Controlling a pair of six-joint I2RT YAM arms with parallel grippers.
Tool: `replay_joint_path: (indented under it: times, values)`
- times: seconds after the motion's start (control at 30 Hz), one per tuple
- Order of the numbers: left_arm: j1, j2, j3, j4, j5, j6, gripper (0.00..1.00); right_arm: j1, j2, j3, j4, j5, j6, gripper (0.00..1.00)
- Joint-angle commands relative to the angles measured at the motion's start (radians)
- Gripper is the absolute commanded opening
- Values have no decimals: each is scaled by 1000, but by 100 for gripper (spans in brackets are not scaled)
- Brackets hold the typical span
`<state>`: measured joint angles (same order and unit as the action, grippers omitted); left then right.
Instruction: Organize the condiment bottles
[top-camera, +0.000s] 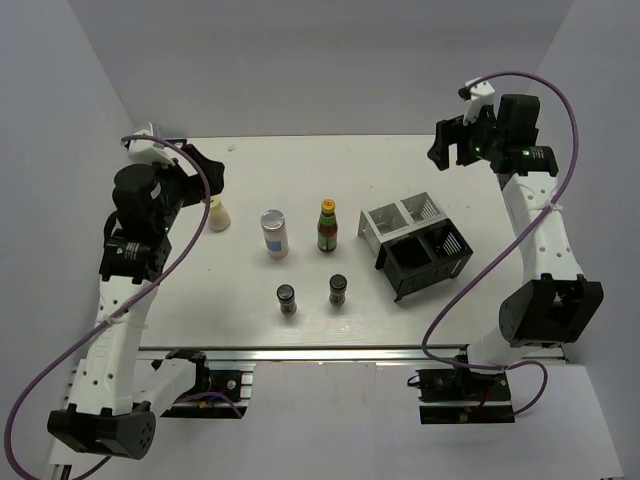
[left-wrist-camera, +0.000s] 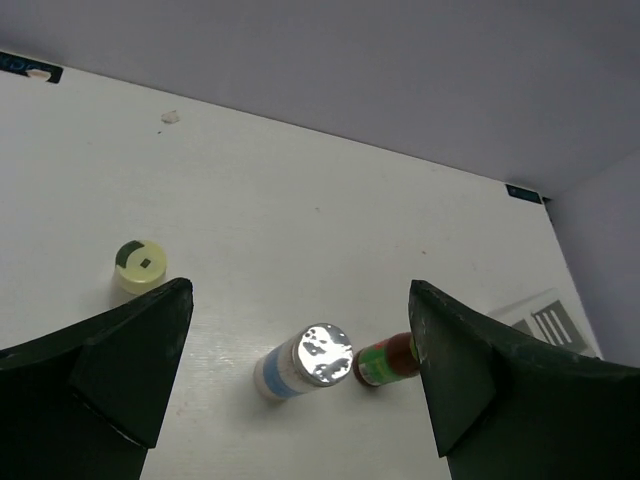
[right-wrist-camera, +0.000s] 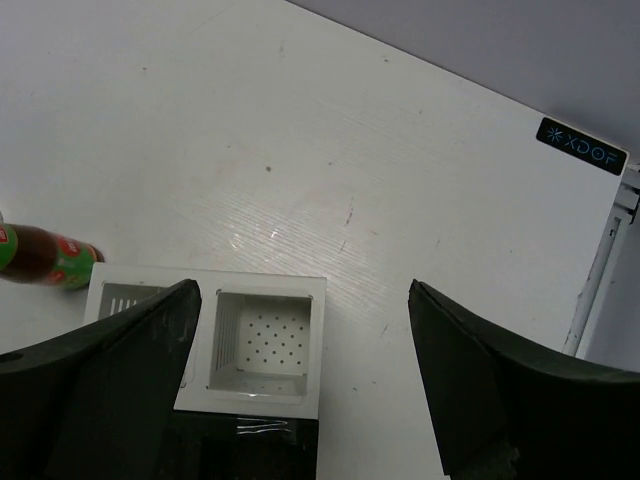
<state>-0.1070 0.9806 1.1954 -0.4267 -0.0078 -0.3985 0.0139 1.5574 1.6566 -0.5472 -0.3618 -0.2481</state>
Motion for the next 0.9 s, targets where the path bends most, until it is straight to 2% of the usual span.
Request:
replay_joint_path:
  times: [0.0, 0.07, 0.1, 0.2, 0.3, 0.33, 0.4, 0.47, 0.5, 0.67, 0.87]
  values:
    - [0, -25, 26, -35, 115, 15, 98, -3, -36, 34, -33, -41, -57, 89]
    - [0, -23, 23, -35, 129, 13, 98, -3, -55, 34, -52, -121, -143, 89]
    - [1, -25, 21, -35, 134, 13, 98, -3, -63, 29, -71, -209, -222, 89]
    - [0, -23, 21, -37, 147, 15, 98, 26, -91, 9, -89, -308, -321, 89]
    - [0, -23, 13, -49, 154, 10, 98, 50, -109, -21, -86, -392, -339, 89]
    - [0, -20, 10, -56, 152, 9, 98, 52, -108, -37, -68, -399, -254, 89]
    - [0, -19, 6, -83, 141, -2, 98, 73, -82, -57, -63, -419, -208, 89]
    - [0, -25, -3, -112, 138, -6, 98, 121, -46, -34, -114, -372, -224, 89]
    - [0, -29, -23, -118, 138, -13, 98, 177, -39, -32, -125, -295, -227, 89]
    - [0, -43, -74, -132, 175, -28, 98, 343, -37, -107, -89, -126, -217, 89]
    - [0, -33, -89, -141, 187, -30, 98, 451, 9, -175, -10, -40, -160, 89]
